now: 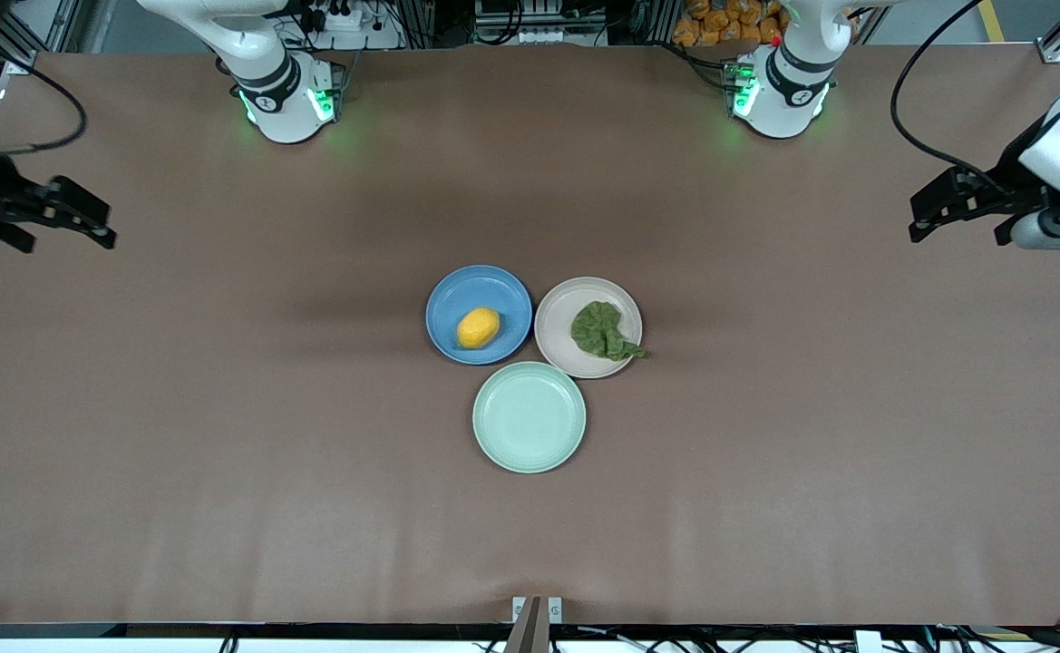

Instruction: Place lemon and lettuce in plates

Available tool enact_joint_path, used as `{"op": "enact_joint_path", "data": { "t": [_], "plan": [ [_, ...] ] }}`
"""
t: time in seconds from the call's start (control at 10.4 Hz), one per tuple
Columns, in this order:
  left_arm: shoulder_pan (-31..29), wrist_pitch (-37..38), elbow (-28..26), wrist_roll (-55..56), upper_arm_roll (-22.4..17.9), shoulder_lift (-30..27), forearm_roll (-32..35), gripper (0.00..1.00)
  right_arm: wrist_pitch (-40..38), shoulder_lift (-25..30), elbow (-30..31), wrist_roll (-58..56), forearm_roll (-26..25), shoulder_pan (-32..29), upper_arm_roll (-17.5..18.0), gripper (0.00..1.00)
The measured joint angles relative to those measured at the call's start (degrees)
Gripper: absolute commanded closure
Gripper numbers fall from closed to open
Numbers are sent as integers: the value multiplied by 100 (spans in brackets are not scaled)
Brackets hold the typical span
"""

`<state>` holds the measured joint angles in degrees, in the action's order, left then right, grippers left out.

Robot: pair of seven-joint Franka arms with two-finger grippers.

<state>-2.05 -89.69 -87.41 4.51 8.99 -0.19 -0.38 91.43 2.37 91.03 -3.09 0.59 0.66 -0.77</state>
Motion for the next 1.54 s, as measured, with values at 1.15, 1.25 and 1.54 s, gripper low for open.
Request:
{"op": "enact_joint_path", "data": {
  "t": [1.15, 1.25, 1.54],
  "plan": [
    [0, 213, 26, 0, -7, -15, 6, 0, -626, 1, -600, 285, -4, -29, -173, 0],
    [0, 215, 26, 0, -6, -15, 6, 0, -626, 1, -604, 285, -4, -29, -173, 0],
    [0, 216, 30, 0, 1, -18, 6, 0, -626, 1, -617, 283, -16, -77, -181, 0]
  ]
}}
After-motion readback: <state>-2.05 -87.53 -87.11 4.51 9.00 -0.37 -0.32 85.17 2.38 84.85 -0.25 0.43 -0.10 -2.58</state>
